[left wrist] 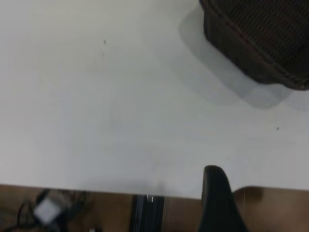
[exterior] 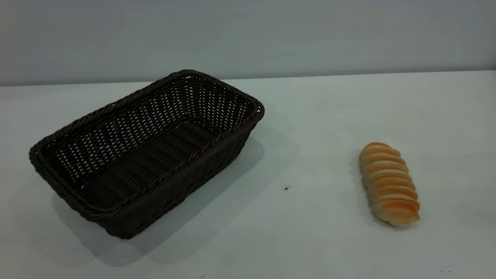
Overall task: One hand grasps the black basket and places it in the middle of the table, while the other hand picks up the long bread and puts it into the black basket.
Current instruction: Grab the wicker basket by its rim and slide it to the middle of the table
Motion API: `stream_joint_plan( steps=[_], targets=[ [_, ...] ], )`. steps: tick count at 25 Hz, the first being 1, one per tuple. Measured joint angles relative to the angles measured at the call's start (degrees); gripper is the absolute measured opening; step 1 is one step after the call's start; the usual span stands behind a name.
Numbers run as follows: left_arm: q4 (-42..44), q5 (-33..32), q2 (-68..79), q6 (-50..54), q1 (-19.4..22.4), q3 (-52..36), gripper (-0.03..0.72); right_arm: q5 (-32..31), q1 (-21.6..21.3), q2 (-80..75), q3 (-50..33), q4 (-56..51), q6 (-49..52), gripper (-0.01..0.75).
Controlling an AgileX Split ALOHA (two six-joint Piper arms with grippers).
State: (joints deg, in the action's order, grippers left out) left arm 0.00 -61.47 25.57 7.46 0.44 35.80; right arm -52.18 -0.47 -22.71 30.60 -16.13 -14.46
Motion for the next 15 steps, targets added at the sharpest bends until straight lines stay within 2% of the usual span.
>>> stream_joint_plan(
  steps=[8,11,15],
  targets=[
    [-0.6,4.0,20.1,0.5,0.0,6.5,0.517,4.4,0.1,-8.1,0.0,-2.7,-5.4,0.255],
    [-2.3,5.6,23.3,0.9,0.0,6.6,0.517,4.7,0.1,-8.5,0.0,-2.7,-6.2,0.305],
    [-3.9,7.4,27.4,0.9,0.0,6.6,0.517,3.5,0.1,-8.5,0.0,-2.9,-6.4,0.417]
  ],
)
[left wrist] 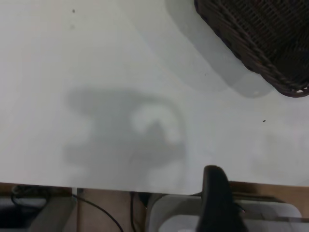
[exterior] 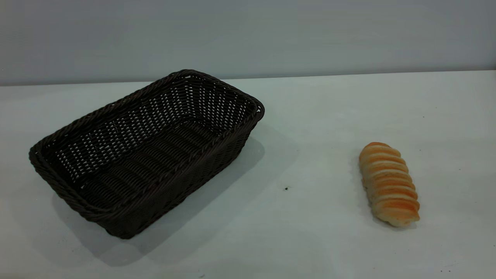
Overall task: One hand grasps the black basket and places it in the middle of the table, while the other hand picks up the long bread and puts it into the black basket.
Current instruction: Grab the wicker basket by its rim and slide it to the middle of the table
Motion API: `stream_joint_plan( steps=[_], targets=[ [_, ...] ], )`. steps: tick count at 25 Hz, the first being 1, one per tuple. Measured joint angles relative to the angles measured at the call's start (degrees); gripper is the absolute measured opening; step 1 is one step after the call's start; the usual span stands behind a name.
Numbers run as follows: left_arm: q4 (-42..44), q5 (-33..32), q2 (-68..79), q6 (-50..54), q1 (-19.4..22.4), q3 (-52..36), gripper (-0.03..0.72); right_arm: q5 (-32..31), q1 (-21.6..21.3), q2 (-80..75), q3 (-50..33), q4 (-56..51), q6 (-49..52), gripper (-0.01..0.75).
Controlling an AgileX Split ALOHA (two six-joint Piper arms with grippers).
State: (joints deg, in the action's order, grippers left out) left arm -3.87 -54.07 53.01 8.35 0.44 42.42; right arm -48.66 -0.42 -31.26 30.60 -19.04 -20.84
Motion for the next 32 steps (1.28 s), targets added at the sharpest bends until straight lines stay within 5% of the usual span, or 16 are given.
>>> stream_joint_plan(
  steps=[8,11,20,26,32],
  targets=[
    [-4.9,9.1,16.2,0.1,0.0,0.3,0.517,3.4,0.0,-1.8,0.0,-0.1,0.2,0.564],
    [-7.2,13.9,23.2,0.1,-1.2,0.3,0.509,4.6,0.0,-4.0,0.0,-0.2,0.2,0.569],
    [-12.0,23.0,41.0,3.8,-13.4,6.3,0.424,5.8,0.0,-5.8,0.0,-0.2,0.2,0.57],
    [-12.0,25.1,46.9,8.6,-13.9,7.1,0.422,5.8,0.0,-5.8,0.0,-0.2,0.2,0.57],
    [-10.9,30.9,47.5,25.0,-13.8,7.1,0.422,5.8,0.0,-5.8,0.0,-0.2,0.2,0.57]
  ],
)
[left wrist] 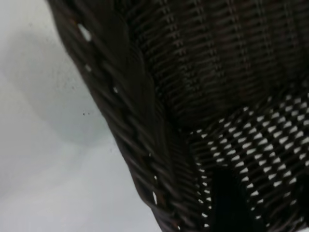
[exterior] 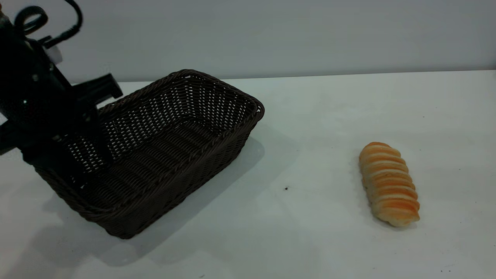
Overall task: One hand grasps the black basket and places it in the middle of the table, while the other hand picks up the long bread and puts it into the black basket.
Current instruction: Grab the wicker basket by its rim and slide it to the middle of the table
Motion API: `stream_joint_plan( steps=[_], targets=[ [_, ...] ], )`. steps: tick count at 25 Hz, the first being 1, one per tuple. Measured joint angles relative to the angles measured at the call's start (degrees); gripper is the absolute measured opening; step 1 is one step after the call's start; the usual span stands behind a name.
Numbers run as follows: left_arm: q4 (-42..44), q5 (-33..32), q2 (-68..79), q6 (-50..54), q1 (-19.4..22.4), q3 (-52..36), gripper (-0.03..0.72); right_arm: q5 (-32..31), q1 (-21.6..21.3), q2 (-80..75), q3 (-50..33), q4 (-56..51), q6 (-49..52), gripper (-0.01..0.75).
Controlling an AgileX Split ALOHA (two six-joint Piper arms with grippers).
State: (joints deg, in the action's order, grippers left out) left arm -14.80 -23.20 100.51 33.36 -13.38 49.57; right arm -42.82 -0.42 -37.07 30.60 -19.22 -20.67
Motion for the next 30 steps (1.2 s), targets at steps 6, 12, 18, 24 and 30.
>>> stream_joint_plan(
  steps=[6,12,18,24,30],
  targets=[
    [14.3,-6.3,0.0,14.8,0.0,0.0,0.422,0.0,0.0,0.0,0.0,0.0,0.0,0.57],
    [27.6,-10.1,0.0,27.9,0.0,0.0,0.422,0.0,0.0,0.0,0.0,0.0,0.0,0.571],
    [27.5,-6.1,0.0,28.6,0.0,0.0,0.422,0.0,0.0,0.0,0.0,0.0,0.1,0.571],
    [27.4,-4.1,2.0,29.3,0.0,0.0,0.422,0.0,0.0,0.0,0.0,0.0,0.1,0.571],
    [25.9,1.5,7.7,29.1,0.0,0.0,0.422,0.2,0.0,0.0,0.0,0.0,0.1,0.571]
  ],
)
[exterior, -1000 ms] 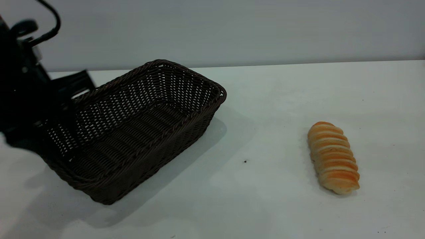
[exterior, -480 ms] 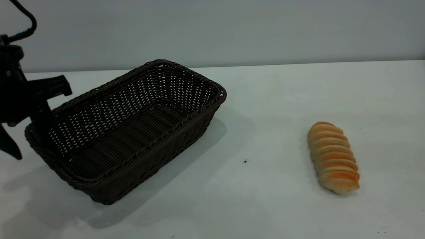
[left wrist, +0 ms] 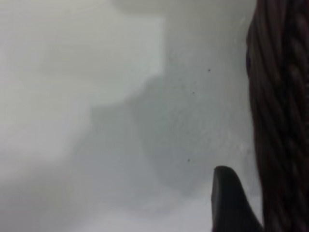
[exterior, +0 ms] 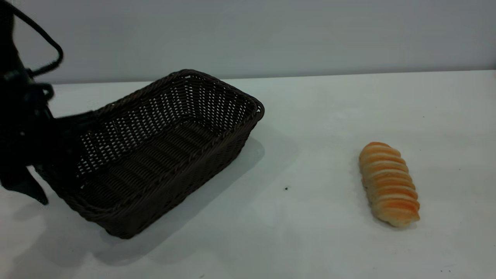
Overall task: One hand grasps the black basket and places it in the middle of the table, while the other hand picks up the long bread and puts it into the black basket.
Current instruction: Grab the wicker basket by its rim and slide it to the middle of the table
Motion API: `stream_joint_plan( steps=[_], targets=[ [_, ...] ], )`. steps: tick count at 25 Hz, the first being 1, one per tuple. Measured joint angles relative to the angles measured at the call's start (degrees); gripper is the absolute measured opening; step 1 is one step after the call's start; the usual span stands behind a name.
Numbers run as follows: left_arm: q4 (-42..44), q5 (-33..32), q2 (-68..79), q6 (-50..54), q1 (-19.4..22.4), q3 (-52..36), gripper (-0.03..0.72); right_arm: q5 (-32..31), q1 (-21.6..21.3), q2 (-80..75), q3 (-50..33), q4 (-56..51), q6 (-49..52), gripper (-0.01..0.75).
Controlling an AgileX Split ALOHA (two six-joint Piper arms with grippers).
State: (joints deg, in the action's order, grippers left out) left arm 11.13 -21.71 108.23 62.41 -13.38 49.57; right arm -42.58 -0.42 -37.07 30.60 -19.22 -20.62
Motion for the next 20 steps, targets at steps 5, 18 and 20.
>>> stream_joint_plan(
  steps=[5,18,20],
  targets=[
    [0.2,3.9,2.5,-0.2,0.0,0.0,0.422,0.1,0.0,0.0,0.0,0.0,0.0,0.571],
    [-1.3,11.6,8.4,0.4,0.1,0.6,0.17,0.4,0.0,0.0,0.0,0.0,0.0,0.571],
    [-1.3,12.3,7.9,-0.5,0.1,0.6,0.159,0.4,0.0,0.0,0.0,0.0,0.0,0.571]
  ],
)
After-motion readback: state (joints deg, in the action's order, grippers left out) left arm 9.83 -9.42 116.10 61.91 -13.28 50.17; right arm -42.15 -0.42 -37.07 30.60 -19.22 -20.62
